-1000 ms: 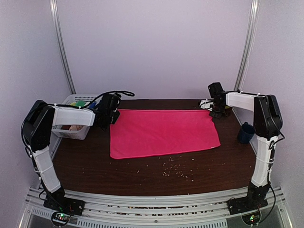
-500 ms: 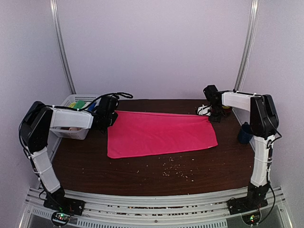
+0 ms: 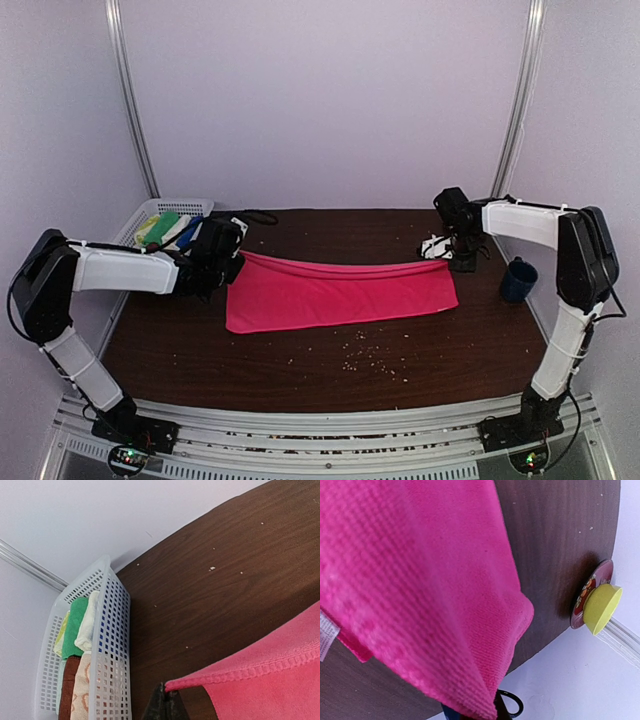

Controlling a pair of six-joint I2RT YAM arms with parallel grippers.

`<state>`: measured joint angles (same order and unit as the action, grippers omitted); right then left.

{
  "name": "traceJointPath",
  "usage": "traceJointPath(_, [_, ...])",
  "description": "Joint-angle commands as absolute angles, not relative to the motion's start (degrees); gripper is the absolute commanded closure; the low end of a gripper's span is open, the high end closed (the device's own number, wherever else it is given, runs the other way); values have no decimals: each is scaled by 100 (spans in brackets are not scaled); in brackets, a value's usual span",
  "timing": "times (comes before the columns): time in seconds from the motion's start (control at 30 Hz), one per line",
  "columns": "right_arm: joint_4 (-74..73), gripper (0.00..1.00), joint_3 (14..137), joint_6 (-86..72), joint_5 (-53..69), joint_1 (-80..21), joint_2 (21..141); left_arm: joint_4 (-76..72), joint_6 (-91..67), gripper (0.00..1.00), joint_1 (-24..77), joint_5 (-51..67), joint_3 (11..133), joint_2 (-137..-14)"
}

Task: Roll the towels
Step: Fold the towel at the center of the board.

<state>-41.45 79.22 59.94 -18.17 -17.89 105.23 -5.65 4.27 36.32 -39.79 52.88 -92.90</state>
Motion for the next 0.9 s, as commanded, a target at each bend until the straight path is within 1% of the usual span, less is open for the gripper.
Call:
traceJointPath(0.0, [-4264,100,7410,5881,-1953,-1895,10229,-313,150,100,3812,-3959,5107,-9054])
traceJointPath(0.17, [-4178,100,6961,5834,-1996,-1907,9983,174,-277,100,3864,-3977,4862,-8808])
traceJointPath(0.37, [-4114,100,6652,5817,-2000,-1923,9757,628,-504,100,4000,-3736,4693,-8522])
traceJointPath(0.6, [-3952,100,6363,5677,-1993,-2070,9663,1199,-771,100,4238,-3582,4824,-8669])
traceJointPath(0.87, [-3831,100,6133,5584,-2049,-2220,9695,1412,-1014,100,4265,-3450,4789,-8835])
